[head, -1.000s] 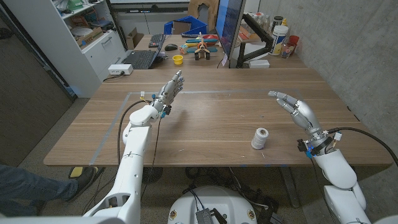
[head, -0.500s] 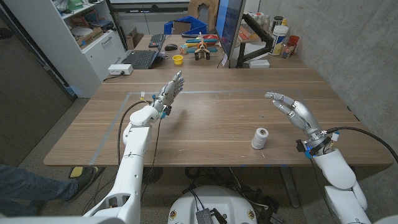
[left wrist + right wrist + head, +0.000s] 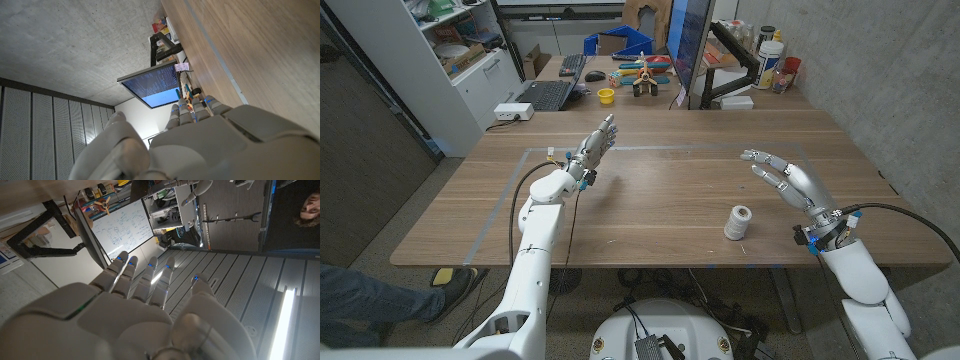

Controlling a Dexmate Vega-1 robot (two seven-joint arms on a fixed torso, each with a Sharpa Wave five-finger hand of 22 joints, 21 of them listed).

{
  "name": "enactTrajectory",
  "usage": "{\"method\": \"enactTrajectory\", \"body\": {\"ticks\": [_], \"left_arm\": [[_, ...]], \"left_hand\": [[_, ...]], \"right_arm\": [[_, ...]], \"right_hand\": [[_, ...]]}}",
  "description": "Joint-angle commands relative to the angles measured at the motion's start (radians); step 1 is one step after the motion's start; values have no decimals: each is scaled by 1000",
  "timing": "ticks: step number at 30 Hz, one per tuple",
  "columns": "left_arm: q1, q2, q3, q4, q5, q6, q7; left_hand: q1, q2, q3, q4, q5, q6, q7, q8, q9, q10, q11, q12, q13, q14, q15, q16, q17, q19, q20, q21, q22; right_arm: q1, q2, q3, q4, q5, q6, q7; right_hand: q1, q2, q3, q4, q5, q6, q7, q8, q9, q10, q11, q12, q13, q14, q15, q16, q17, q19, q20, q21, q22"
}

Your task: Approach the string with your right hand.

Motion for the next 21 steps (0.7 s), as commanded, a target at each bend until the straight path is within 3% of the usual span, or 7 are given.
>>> {"method": "enactTrajectory", "body": {"ticks": [1, 21], "left_arm": [[-4, 1, 2, 3, 2, -3, 1], [0, 1, 0, 2, 3, -3, 0]], "left_hand": [[12, 0, -6, 2, -4, 7, 5, 1, 6, 3, 3, -2, 2, -6, 3, 1, 2, -9, 3, -1, 5], [15, 2, -10, 2, -5, 9, 4, 1, 6, 2, -1, -2, 2, -6, 3, 1, 2, -17, 2, -2, 5]], "right_arm": [[2, 21, 22, -9, -104, 26, -53], [-11, 20, 22, -30, -163, 27, -82]], "right_hand": [[17, -3, 4, -9, 9, 1, -1, -3, 4, 3, -2, -5, 2, -4, -72, -2, 1, 10, -26, -3, 4], [32, -6, 9, -12, 8, -22, -2, -12, 4, 1, 2, -8, 2, -15, -82, -4, 0, -1, -23, -9, 4]]}}
